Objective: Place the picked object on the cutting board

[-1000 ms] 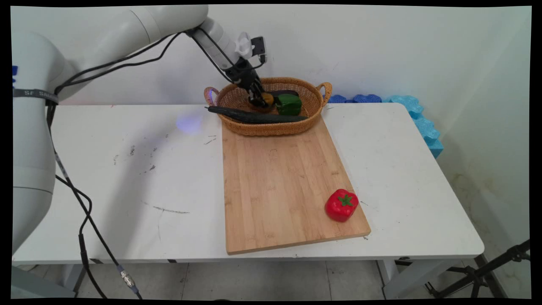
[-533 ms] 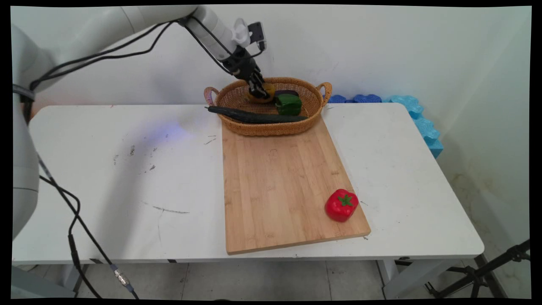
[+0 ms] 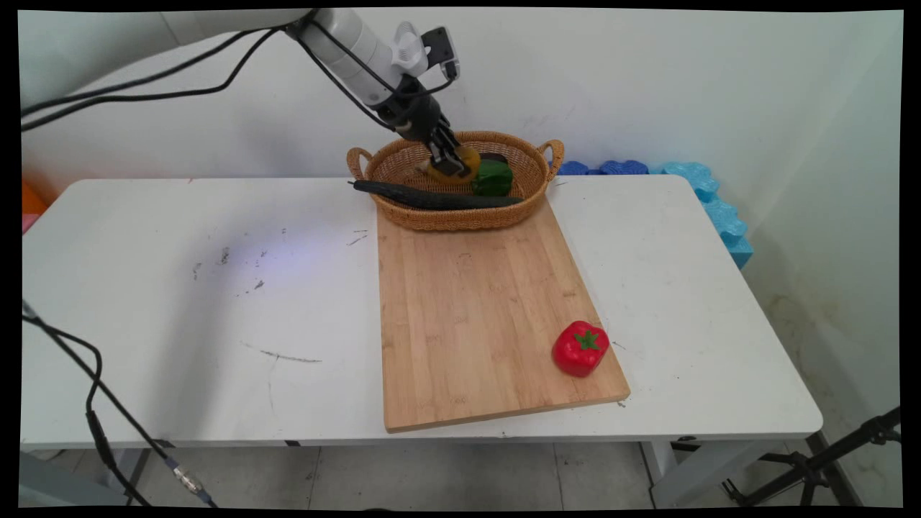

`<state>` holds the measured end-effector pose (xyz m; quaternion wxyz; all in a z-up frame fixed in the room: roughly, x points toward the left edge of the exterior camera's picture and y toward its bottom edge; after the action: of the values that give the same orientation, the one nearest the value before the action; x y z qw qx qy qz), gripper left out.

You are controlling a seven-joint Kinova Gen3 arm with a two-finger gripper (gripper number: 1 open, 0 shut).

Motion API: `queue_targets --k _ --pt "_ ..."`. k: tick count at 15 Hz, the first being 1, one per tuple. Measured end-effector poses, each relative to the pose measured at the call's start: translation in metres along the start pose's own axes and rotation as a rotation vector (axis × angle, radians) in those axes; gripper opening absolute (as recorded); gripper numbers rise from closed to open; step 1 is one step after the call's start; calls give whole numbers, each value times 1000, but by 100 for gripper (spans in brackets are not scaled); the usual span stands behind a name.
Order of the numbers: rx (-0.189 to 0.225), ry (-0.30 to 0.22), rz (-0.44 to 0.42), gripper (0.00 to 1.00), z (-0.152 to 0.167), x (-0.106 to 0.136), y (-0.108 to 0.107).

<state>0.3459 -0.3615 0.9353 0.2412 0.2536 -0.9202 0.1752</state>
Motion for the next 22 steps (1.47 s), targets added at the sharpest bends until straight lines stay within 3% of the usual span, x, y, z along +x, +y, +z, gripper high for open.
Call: queue_targets --k 5,12,22 --pt "-61 15 -60 0 -9 7 58" --pt "-133 9 -141 0 8 0 124" --pt "-196 -7 -212 0 53 -16 178"
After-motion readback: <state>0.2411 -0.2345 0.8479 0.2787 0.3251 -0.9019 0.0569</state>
